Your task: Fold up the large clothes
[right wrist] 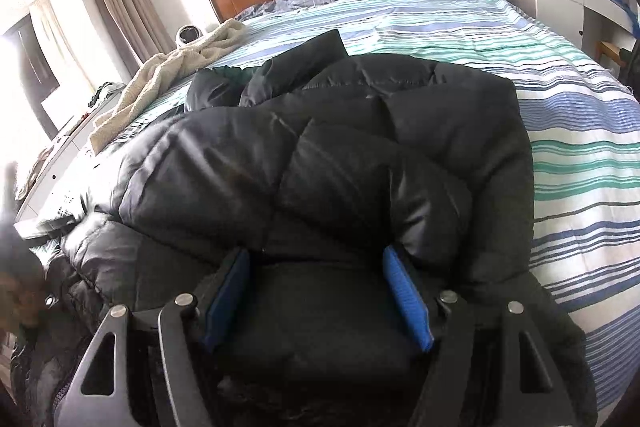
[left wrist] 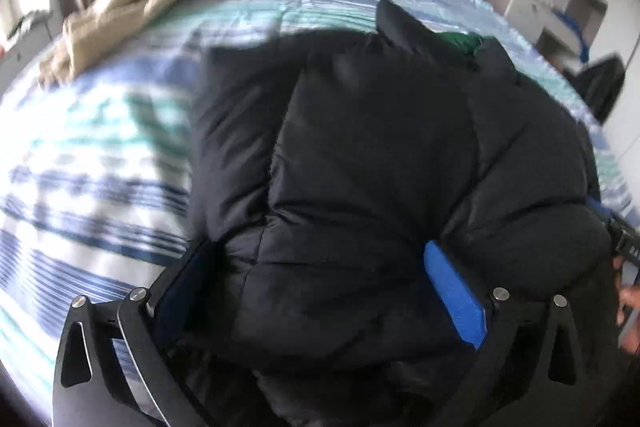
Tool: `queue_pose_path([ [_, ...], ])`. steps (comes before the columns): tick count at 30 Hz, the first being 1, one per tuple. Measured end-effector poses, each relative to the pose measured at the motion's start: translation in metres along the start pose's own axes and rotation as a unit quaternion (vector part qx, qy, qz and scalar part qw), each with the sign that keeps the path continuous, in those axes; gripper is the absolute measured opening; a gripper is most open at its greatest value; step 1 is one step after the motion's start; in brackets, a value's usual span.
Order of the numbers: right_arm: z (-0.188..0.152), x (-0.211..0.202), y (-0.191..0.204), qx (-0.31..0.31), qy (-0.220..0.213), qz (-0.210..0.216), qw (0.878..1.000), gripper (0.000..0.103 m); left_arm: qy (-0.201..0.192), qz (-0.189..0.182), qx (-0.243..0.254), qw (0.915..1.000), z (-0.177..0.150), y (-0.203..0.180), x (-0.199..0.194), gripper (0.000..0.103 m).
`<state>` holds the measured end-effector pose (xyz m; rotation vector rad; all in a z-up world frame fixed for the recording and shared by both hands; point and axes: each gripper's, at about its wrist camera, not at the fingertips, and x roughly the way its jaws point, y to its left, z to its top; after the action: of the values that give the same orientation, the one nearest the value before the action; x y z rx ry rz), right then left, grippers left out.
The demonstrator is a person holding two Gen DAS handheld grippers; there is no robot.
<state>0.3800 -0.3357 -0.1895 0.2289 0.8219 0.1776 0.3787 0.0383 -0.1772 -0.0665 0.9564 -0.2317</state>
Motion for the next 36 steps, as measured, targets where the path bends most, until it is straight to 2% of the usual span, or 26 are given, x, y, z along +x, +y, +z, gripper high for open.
queue_pose_path([
  [5,0.001,0.001,0.002,-0.003,-0.002,-0.004,1.0,0.07,0.006,0.004,-0.008,0.9999,0.007,0.001,-0.001,0.103],
  [7,0.002,-0.003,0.002,-0.003,-0.003,0.001,1.0,0.071,0.017,0.02,-0.02,0.9995,0.007,0.0,-0.018,0.1],
  [9,0.008,-0.013,0.005,-0.015,0.01,-0.008,1.0,0.071,0.011,0.001,-0.022,0.9997,0.004,-0.007,-0.048,0.099],
  [11,0.009,-0.042,0.009,-0.023,0.016,-0.018,0.999,0.071,-0.004,-0.026,0.008,0.9996,-0.011,-0.021,-0.083,0.1],
  [13,0.002,-0.073,0.012,-0.027,0.018,0.001,0.999,0.071,-0.007,-0.034,0.065,0.9973,-0.037,-0.041,-0.116,0.101],
  [15,-0.019,-0.111,0.017,-0.038,0.043,0.022,0.998,0.072,0.003,-0.024,0.108,0.9938,-0.065,-0.058,-0.132,0.101],
  [18,-0.064,-0.144,0.02,-0.049,0.079,0.026,0.995,0.074,0.026,-0.003,0.135,0.9905,-0.107,-0.074,-0.128,0.102],
  [19,-0.075,-0.144,0.02,-0.046,0.09,0.025,0.995,0.076,0.042,0.005,0.139,0.9894,-0.117,-0.077,-0.12,0.102],
  [20,-0.096,-0.135,0.017,-0.042,0.127,0.013,0.991,0.078,0.064,0.011,0.135,0.9886,-0.13,-0.077,-0.105,0.103],
  [21,-0.108,-0.126,0.016,-0.046,0.144,-0.002,0.988,0.078,0.064,0.006,0.122,0.9904,-0.134,-0.073,-0.1,0.103],
  [23,-0.125,-0.12,0.021,-0.075,0.095,-0.022,0.992,0.078,0.056,-0.003,0.104,0.993,-0.136,-0.068,-0.098,0.103],
  [24,-0.126,-0.117,0.023,-0.078,0.09,-0.031,0.992,0.078,0.059,-0.004,0.101,0.9932,-0.134,-0.068,-0.098,0.103],
  [26,-0.123,-0.111,0.026,-0.074,0.089,-0.044,0.992,0.079,0.06,-0.002,0.101,0.9931,-0.135,-0.068,-0.099,0.103],
  [30,-0.12,-0.111,0.023,-0.074,0.081,-0.038,0.993,0.079,0.058,0.003,0.1,0.9934,-0.139,-0.069,-0.11,0.102],
  [34,-0.122,-0.128,0.026,-0.088,0.096,-0.042,0.991,0.079,0.072,0.016,0.108,0.9914,-0.154,-0.043,-0.153,0.101],
  [36,-0.126,-0.144,0.027,-0.099,0.11,-0.043,0.988,0.079,0.081,0.044,0.114,0.9892,-0.167,-0.019,-0.187,0.1],
])
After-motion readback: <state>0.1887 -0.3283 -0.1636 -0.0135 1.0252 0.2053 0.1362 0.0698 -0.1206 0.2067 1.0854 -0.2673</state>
